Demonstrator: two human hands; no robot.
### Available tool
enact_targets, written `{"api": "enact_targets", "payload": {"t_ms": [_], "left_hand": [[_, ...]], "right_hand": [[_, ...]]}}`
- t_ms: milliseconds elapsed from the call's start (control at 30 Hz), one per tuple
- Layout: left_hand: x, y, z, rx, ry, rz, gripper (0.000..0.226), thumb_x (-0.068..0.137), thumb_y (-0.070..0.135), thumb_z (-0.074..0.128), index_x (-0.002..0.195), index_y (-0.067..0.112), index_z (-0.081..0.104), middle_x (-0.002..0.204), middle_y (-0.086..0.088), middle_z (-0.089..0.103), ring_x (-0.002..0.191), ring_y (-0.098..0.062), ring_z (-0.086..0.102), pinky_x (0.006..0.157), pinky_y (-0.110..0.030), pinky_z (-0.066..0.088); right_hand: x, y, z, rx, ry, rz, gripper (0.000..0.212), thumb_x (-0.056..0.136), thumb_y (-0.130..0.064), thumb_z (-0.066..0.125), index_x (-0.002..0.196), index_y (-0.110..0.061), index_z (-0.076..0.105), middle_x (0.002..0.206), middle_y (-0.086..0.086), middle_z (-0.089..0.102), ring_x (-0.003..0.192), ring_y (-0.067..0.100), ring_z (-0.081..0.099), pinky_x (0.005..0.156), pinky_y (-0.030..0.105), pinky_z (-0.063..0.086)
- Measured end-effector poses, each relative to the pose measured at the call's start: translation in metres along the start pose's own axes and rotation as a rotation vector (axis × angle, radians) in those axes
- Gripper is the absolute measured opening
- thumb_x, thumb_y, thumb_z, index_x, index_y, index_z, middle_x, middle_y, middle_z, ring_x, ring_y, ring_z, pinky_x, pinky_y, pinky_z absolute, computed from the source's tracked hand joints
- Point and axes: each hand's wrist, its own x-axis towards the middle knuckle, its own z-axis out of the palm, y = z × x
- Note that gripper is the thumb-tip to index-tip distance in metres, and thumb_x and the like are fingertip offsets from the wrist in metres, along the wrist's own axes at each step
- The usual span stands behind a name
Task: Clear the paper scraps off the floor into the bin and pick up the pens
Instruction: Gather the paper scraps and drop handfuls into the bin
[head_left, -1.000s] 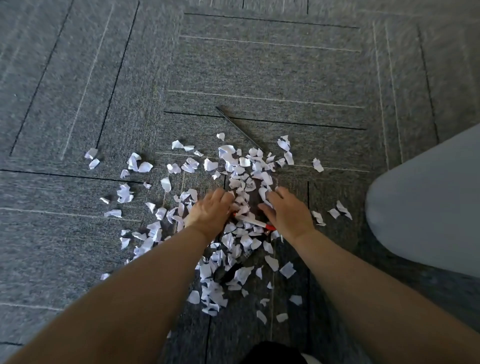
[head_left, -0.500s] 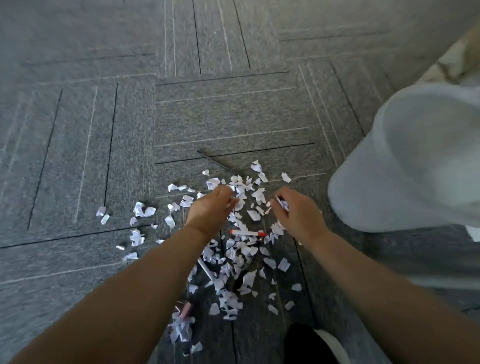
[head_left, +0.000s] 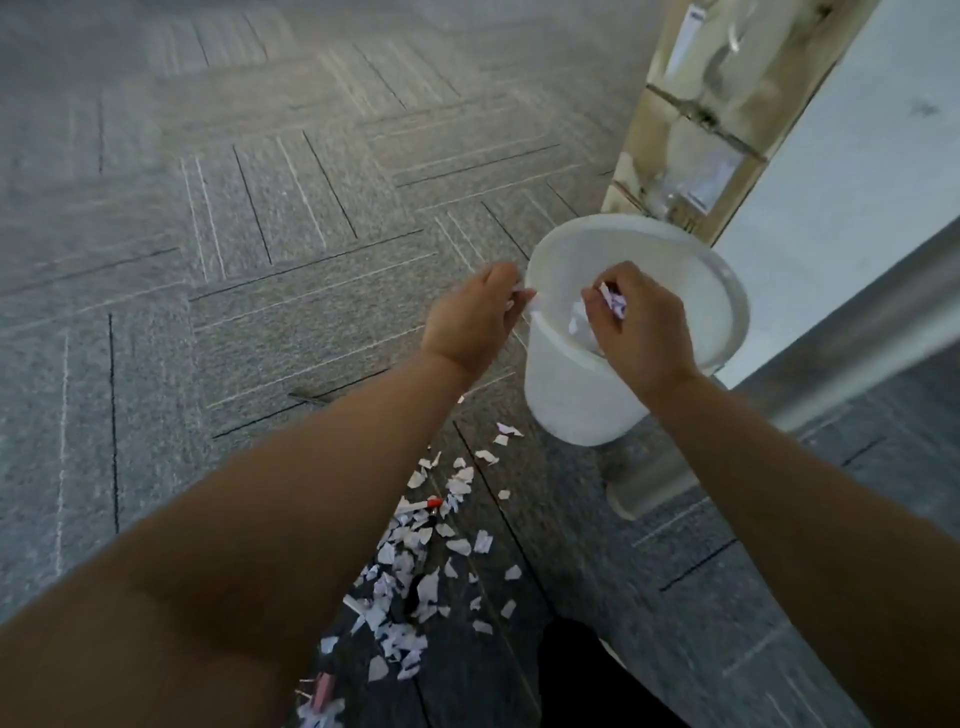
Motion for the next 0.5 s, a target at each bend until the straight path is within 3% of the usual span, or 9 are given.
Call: {"api": "enact_targets", "payload": {"t_ms": [133,233,300,367,433,500], "left_hand": [[0.039,0.037,0.028,-0.017,-0.001,0.053,0.029,0.094,0.026,0.045,0.103,-0.001,0.051,0.107,-0.019,0.059,0.091,-0.036,0.057,0.066,-0.033,0.035],[0.064,0.048,0.061,0.002,-0.073,0.036,0.031,0.093,0.027,0.045,0.109,0.0,0.048,0.115,-0.019,0.054,0.099,-0.034,0.054,0.072,-0.035,0.038],[0.075,0.043,0.085,-0.006,-0.21,-0.018,0.044,0.092,0.032,0.048,0.125,0.004,0.04,0.129,-0.018,0.042,0.117,-0.034,0.043,0.091,-0.039,0.036],[0.077,0.032,0.102,0.052,-0.385,-0.065,0.066,0.091,0.041,0.045,0.142,0.011,0.015,0.146,-0.017,0.02,0.135,-0.033,0.02,0.109,-0.043,0.021],[0.076,0.023,0.11,0.153,-0.457,-0.026,0.074,0.092,0.048,0.037,0.145,0.014,-0.003,0.153,-0.013,0.002,0.141,-0.03,0.004,0.115,-0.045,0.008],[0.075,0.019,0.109,0.196,-0.432,0.053,0.069,0.093,0.047,0.034,0.145,0.015,0.0,0.154,-0.01,0.003,0.141,-0.027,0.004,0.115,-0.046,0.006]], "right_hand": [[0.009,0.034,-0.019,-0.039,0.091,0.096,0.022,0.092,-0.023,0.051,0.086,-0.002,0.054,0.079,0.018,0.062,0.07,0.029,0.055,0.063,0.03,0.04],[0.013,0.056,-0.02,-0.097,0.111,0.238,0.023,0.093,-0.026,0.048,0.096,-0.005,0.055,0.095,0.014,0.063,0.081,0.021,0.054,0.079,0.035,0.046],[0.016,0.075,-0.013,-0.149,0.0,0.309,0.028,0.093,-0.03,0.047,0.109,-0.009,0.054,0.113,0.013,0.06,0.099,0.028,0.054,0.09,0.038,0.043],[0.014,0.094,-0.004,-0.265,-0.222,0.373,0.04,0.092,-0.038,0.045,0.126,-0.017,0.044,0.14,0.01,0.04,0.123,0.034,0.039,0.103,0.044,0.032],[0.007,0.104,0.0,-0.284,-0.324,0.421,0.045,0.093,-0.041,0.042,0.134,-0.024,0.035,0.152,0.005,0.02,0.134,0.034,0.022,0.109,0.048,0.022],[0.001,0.107,0.0,-0.217,-0.289,0.428,0.043,0.093,-0.037,0.044,0.134,-0.022,0.037,0.152,0.004,0.02,0.134,0.033,0.02,0.109,0.048,0.021]]}}
